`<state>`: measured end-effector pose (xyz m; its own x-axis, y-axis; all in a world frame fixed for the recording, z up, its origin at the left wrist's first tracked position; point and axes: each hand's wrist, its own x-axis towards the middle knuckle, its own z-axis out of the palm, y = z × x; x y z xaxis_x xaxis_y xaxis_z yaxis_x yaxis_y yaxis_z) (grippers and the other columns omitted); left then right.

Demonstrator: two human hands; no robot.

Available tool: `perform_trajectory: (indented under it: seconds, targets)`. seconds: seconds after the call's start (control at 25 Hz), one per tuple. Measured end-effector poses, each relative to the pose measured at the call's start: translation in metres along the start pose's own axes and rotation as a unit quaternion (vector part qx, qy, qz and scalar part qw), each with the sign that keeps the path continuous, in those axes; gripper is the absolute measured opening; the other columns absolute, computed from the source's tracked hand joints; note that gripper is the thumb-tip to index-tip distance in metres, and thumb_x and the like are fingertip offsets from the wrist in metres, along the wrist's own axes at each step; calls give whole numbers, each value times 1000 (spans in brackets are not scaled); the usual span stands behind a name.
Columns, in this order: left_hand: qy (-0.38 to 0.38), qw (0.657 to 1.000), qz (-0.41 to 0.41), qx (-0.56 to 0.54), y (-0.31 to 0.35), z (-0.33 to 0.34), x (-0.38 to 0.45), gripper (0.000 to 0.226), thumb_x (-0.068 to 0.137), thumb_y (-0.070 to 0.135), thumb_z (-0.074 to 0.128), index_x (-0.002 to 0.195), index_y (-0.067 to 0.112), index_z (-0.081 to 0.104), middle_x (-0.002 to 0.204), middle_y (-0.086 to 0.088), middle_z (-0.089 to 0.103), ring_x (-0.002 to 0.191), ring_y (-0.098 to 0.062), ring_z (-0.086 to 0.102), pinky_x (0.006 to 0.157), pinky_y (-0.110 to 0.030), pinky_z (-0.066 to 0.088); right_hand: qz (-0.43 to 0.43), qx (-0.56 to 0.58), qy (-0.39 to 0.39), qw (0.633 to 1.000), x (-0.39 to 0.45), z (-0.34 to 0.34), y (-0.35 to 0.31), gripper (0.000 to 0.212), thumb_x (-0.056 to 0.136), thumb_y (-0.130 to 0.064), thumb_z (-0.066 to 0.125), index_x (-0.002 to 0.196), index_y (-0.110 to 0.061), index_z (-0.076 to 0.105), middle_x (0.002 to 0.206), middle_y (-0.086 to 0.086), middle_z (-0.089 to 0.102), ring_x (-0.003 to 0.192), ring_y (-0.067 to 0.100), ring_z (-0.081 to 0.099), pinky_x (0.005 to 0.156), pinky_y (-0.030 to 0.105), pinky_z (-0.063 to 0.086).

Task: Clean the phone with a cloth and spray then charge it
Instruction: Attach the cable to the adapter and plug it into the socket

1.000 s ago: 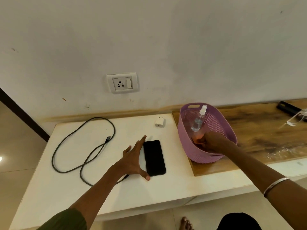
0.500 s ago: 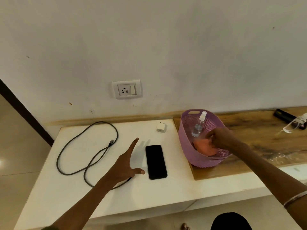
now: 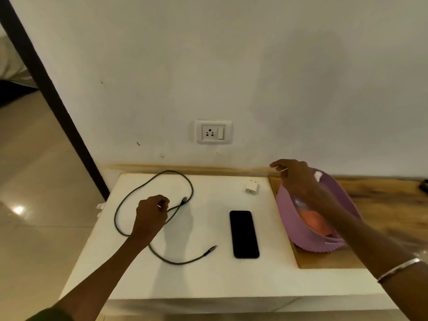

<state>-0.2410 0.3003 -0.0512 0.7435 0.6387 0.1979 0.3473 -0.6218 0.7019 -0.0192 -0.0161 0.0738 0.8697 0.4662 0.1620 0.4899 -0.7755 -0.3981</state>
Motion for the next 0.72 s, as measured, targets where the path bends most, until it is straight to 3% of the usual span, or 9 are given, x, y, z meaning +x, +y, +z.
perform_trajectory:
  seconds: [0.12,0.24,0.32,0.44,0.52,0.6,0.68,0.72]
  targets:
    - [-21,1000,-17,15,-2,14,4,12,90,20,69,79,18,70,72,9,69,62,-6,64,62,-21,47,-14,-27,-61,998,21,56,-6,46,85,1,54,125,-19,59,121,12,63,107,27,60,92,32,47]
    - [-59,992,22,107,-6,34,2,15,92,33,66,90,19,68,84,6,70,78,-13,66,75,-28,49,25,-75,-116,990,35,98,9,57,83,3,53,135,-19,47,126,15,57,115,30,54,96,35,44]
    - [-84,975,45,202,-10,44,3,15,95,33,59,102,21,66,94,7,70,87,-15,66,82,-29,43,27,-118,-146,982,41,120,18,65,81,7,51,139,-19,41,126,17,55,117,26,51,97,29,38]
    - [-80,976,45,196,-13,51,4,13,97,20,54,104,18,66,95,4,69,86,-17,64,81,-28,43,12,-68,-162,984,50,142,33,67,81,16,47,142,-11,40,130,25,45,98,13,50,92,12,38]
    - [-61,988,24,138,-9,51,2,14,96,14,56,104,15,68,94,0,68,84,-19,65,77,-31,51,18,-62,-137,988,55,150,40,72,79,16,47,142,-16,40,131,23,43,114,19,47,112,30,29]
    - [-42,995,7,88,-6,51,3,13,95,11,58,104,13,68,93,0,66,79,-19,64,70,-33,54,-2,-106,-131,986,57,158,49,80,73,17,49,142,-22,41,133,17,44,127,23,43,116,36,19]
    - [-19,998,8,55,-2,49,7,12,93,7,60,101,12,67,89,2,62,70,-15,62,62,-25,49,-20,-108,-138,984,64,165,60,72,75,13,53,138,-23,48,129,11,49,120,23,50,115,43,24]
    - [-8,999,11,45,1,49,9,12,93,5,60,100,12,66,88,4,60,66,-13,59,58,-20,44,-19,-68,-145,987,65,165,62,57,79,6,55,128,-21,58,119,11,54,108,25,55,109,46,33]
